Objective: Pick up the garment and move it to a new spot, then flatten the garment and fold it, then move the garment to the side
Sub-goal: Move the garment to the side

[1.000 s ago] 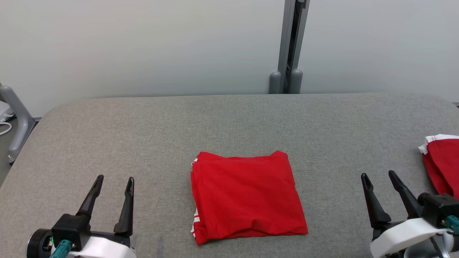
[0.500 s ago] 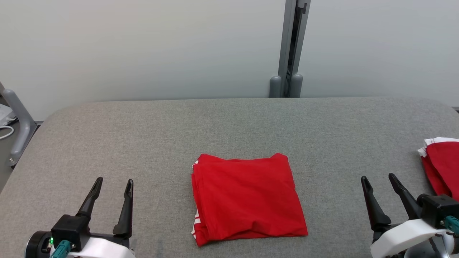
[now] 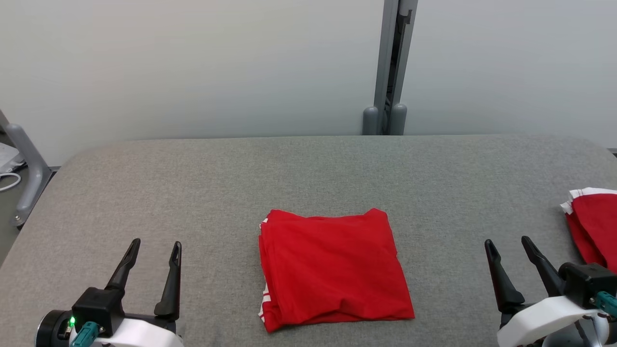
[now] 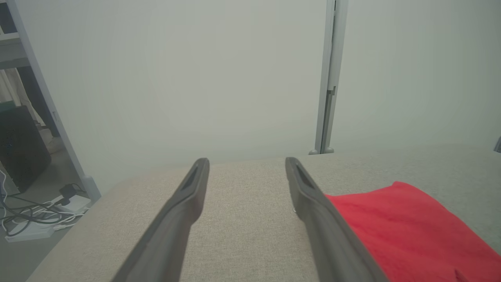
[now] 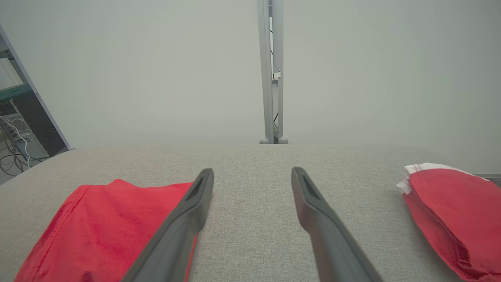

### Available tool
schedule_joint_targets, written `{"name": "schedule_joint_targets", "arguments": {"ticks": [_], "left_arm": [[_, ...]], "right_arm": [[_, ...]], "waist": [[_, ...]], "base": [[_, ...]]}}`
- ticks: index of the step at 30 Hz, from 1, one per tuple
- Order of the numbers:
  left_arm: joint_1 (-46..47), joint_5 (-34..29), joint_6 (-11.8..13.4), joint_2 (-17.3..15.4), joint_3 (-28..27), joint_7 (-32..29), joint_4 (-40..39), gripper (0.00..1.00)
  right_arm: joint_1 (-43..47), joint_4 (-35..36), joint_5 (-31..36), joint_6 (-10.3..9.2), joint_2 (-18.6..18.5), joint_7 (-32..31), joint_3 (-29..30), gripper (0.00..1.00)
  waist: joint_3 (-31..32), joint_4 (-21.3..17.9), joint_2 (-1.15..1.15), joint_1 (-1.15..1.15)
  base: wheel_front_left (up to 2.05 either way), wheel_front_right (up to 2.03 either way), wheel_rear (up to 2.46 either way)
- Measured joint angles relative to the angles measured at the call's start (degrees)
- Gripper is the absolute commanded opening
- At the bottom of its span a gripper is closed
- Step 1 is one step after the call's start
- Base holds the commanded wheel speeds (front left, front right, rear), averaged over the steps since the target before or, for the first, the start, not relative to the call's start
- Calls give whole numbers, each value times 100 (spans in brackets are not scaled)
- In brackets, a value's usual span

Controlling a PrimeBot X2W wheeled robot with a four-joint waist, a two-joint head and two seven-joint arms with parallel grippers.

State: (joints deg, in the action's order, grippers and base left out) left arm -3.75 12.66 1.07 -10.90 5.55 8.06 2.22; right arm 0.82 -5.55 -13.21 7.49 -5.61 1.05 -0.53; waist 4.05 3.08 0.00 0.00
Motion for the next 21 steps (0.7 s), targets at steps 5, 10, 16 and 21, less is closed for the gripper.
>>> {"name": "schedule_joint_targets", "arguments": {"ticks": [5,10,16,21], "left_arm": [[81,3,-26,-34,63,-4,-42,100],[231,62,-60,-23,97,33,-69,100],[490,92,-101,19,133,238,-40,100],[722,120,-108,87,137,412,110,100]], "right_arm": [[-96,-213,-43,0,-7,-23,-89,100],[-391,-769,-135,0,-71,-75,-322,100],[-967,-1607,-258,0,-176,-74,-590,100],[-1424,-2369,-380,0,-249,-16,-804,100]], "waist": [[-31,188,0,0],[-161,497,0,0],[-524,902,0,0],[-864,1238,0,0]], "base": [[0,0,0],[0,0,0],[0,0,0],[0,0,0]]}}
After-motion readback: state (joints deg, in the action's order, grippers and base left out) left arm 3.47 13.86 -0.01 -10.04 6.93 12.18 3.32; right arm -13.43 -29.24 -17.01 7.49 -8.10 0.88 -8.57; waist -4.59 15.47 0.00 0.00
